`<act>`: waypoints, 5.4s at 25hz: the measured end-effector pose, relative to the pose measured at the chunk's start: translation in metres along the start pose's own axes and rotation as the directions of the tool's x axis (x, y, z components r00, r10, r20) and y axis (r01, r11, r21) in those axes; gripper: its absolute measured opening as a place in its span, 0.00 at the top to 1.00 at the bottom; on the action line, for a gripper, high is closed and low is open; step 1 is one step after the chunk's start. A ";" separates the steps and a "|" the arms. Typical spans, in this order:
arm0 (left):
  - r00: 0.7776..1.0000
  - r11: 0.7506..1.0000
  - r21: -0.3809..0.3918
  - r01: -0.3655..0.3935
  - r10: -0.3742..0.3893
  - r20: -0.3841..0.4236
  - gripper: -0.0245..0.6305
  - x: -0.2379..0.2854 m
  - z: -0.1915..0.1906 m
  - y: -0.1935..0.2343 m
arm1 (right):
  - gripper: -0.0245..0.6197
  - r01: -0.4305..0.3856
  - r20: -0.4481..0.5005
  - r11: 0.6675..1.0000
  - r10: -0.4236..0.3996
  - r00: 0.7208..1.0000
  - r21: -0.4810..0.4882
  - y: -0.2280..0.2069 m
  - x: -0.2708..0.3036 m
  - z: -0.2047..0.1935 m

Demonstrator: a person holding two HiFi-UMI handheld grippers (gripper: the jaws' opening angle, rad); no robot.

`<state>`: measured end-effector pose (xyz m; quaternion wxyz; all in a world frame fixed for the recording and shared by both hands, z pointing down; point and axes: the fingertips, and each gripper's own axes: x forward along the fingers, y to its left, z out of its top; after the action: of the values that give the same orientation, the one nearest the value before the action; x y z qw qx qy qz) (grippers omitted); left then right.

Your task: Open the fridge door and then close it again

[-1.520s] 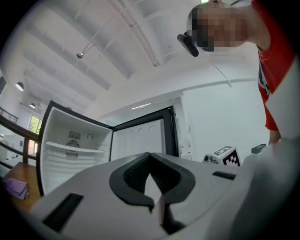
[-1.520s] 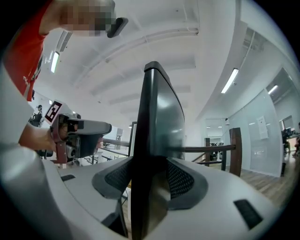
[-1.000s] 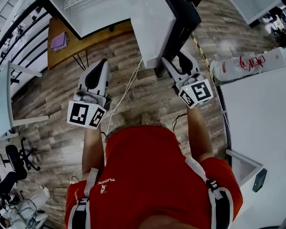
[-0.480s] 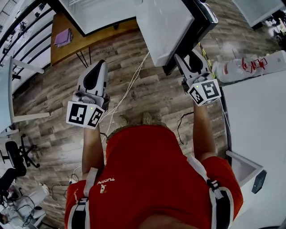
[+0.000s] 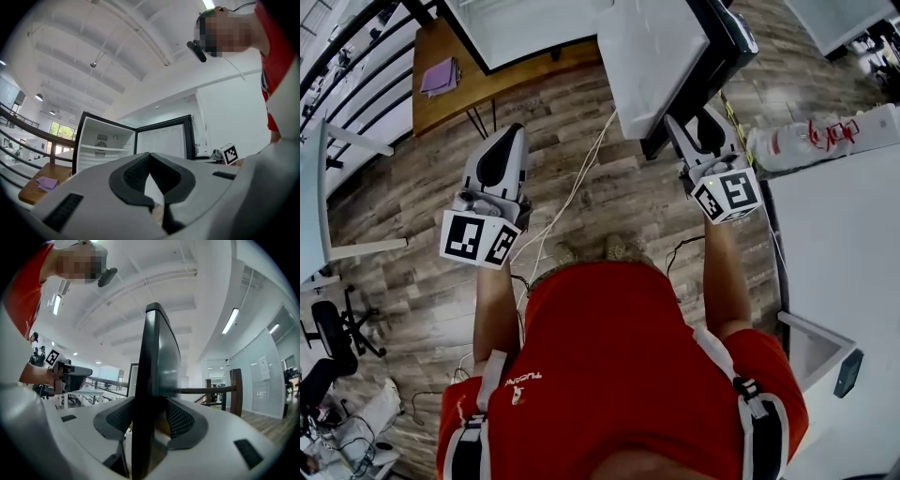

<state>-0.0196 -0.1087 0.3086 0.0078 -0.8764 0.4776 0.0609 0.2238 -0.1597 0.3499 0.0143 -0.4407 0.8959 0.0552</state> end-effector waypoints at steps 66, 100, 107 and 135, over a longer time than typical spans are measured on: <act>0.984 0.984 -0.025 -0.178 0.178 0.022 0.95 0.019 0.001 0.250 | 0.88 -0.232 0.018 0.971 0.233 0.972 -0.052 0.139 0.365 0.000; 0.987 0.988 -0.038 -0.152 0.153 0.046 0.95 0.038 0.000 0.242 | 0.92 -0.428 0.057 0.902 0.431 0.900 -0.059 0.191 0.351 0.024; 0.991 0.992 -0.030 -0.126 0.127 0.052 0.95 0.001 0.007 0.208 | 0.92 -0.471 0.091 0.880 0.474 0.876 -0.056 0.235 0.294 0.043; 0.997 0.998 -0.018 -0.058 0.059 0.041 0.95 -0.063 0.015 0.121 | 0.92 -0.420 0.104 0.907 0.419 0.902 -0.015 0.269 0.166 0.057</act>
<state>-0.1563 -0.1207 0.3061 0.0085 -0.8607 0.5022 0.0834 -0.0923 -0.1212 0.3044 0.0510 -0.2340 0.9679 0.0768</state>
